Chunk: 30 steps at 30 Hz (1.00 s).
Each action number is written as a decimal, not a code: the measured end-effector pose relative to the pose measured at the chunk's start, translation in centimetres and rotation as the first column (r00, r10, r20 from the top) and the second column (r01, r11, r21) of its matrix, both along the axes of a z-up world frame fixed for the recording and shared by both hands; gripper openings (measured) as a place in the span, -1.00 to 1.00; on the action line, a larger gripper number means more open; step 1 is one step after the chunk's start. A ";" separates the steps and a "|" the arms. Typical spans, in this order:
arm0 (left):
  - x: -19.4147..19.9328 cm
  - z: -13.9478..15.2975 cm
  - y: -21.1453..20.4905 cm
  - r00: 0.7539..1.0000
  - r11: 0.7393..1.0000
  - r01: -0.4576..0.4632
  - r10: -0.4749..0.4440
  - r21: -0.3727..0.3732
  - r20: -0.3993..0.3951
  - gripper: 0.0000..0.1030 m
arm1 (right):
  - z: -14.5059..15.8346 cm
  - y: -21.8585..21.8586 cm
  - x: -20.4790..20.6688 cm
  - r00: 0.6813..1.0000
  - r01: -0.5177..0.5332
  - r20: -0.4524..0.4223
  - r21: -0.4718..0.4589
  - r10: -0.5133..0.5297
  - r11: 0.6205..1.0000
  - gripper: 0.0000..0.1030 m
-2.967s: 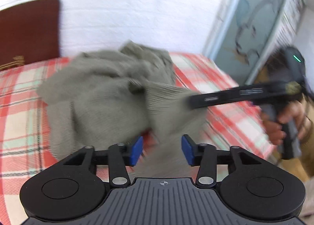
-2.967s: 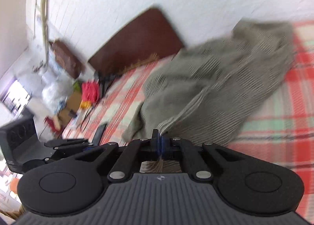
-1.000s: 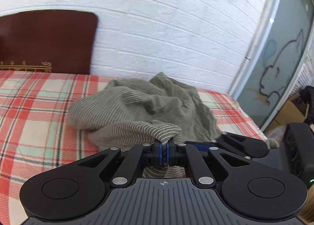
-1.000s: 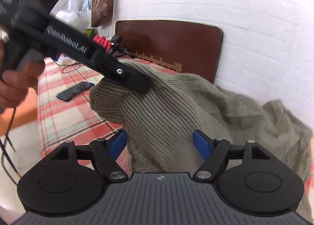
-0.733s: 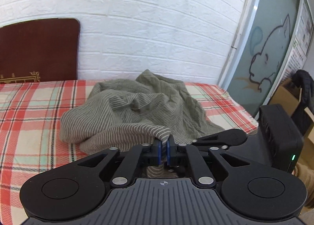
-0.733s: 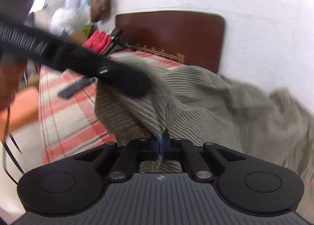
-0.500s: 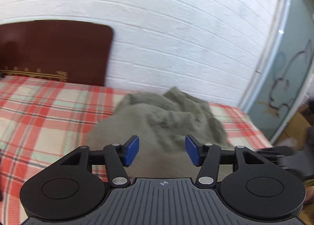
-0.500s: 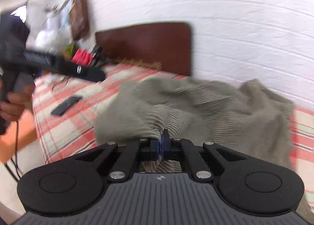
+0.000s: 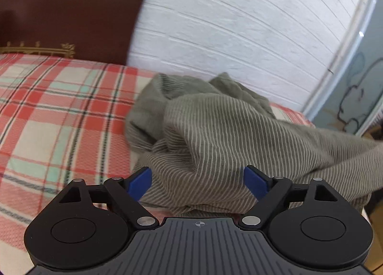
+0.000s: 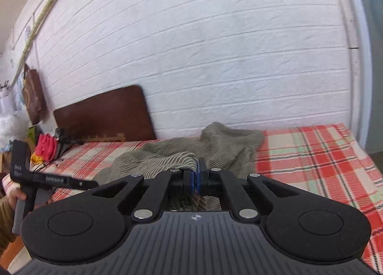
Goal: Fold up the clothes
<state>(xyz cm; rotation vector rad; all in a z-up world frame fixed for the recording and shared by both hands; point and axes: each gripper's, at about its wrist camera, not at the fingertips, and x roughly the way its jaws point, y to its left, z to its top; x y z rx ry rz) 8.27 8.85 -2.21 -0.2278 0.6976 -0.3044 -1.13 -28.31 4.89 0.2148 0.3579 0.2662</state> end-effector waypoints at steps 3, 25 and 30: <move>0.6 -0.7 -1.9 1.000 0.998 0.016 -0.017 0.066 0.014 0.78 | 0.4 -1.5 -0.3 0.998 0.054 0.025 0.053 -0.055 0.997 -0.95; -5.9 2.0 -5.0 0.941 0.940 0.339 -0.339 0.027 -0.012 -0.99 | -0.6 -7.0 -2.0 0.969 0.166 -0.178 -0.036 -0.170 0.985 -0.89; -3.7 1.0 -3.0 0.972 0.971 0.232 -0.230 0.064 -0.044 0.32 | -6.2 -6.5 -0.4 0.886 0.124 -0.413 -0.228 -0.211 0.966 -0.34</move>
